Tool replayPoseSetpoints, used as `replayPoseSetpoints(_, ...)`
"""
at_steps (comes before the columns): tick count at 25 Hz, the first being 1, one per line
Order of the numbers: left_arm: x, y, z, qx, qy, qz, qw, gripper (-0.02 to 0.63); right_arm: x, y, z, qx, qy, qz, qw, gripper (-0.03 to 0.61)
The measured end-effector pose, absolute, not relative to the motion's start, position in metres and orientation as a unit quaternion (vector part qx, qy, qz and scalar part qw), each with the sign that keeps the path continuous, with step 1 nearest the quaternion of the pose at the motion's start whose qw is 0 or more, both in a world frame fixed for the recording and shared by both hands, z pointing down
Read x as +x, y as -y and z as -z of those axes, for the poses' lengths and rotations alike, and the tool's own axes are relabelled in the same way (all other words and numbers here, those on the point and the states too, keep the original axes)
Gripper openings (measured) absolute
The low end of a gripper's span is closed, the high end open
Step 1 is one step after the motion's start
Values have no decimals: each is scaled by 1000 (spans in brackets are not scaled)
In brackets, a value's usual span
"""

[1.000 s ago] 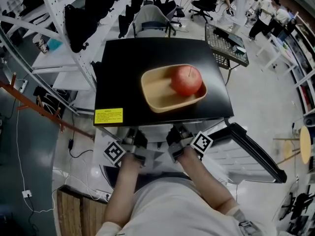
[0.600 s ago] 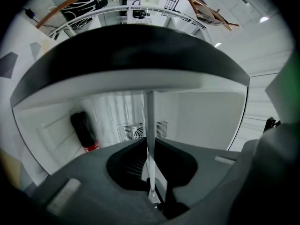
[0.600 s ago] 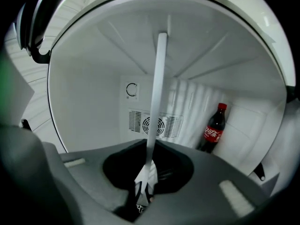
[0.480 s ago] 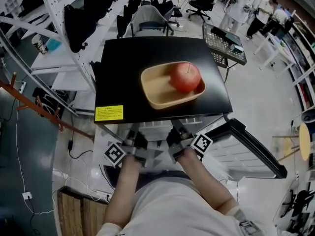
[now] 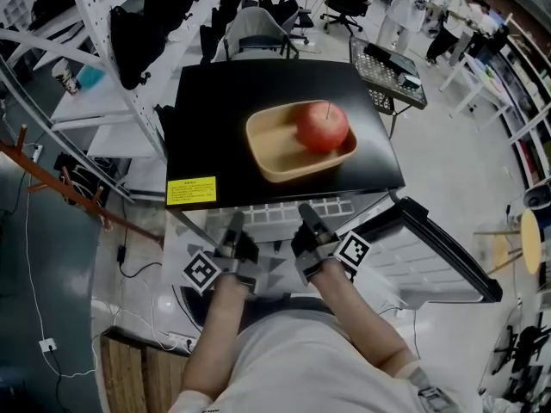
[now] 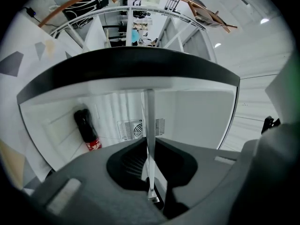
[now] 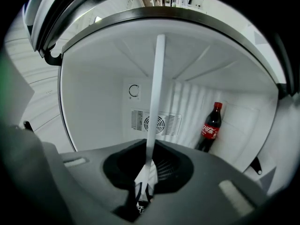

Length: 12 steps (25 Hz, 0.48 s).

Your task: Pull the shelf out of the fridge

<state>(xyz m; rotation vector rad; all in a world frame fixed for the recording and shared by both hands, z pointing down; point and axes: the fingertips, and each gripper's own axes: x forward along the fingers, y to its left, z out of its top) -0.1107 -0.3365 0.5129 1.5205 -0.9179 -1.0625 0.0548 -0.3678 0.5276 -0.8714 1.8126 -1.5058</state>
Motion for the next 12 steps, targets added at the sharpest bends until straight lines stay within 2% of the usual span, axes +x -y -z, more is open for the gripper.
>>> replayPoseSetpoints(12,-107,315,-514,622,370,443,528,37,59,346,-531,-338,-682,567,315,32)
